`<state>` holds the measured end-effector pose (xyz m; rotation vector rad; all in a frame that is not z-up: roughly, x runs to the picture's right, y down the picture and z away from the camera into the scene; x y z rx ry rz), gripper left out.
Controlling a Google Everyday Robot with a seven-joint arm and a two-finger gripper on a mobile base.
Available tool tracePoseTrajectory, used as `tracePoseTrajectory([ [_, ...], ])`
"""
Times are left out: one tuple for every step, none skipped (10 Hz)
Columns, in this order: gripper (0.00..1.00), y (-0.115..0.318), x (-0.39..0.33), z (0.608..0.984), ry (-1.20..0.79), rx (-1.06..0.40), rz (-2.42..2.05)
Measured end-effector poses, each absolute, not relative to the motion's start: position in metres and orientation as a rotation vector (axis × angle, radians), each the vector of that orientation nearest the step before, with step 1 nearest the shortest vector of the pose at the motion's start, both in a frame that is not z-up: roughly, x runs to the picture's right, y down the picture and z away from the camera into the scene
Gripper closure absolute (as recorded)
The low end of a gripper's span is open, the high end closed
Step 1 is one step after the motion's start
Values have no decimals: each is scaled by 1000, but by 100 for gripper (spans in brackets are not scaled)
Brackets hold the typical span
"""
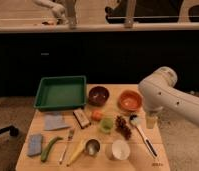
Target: Place grapes in tray
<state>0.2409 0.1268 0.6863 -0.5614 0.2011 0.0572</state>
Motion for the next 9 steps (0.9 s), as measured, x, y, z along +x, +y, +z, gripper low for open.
tracePoseTrajectory([
  [20,131,235,687,219,-572,76],
  [20,134,231,687,233,-581,103],
  [20,136,228,688,238,-587,120],
  [20,137,225,690,240,-592,143],
  [20,139,223,696,235,-605,216],
  [20,142,224,699,235,-611,270],
  [20,143,224,702,238,-612,302],
  [20,146,222,707,239,-613,348],
  [20,147,218,711,242,-610,387],
])
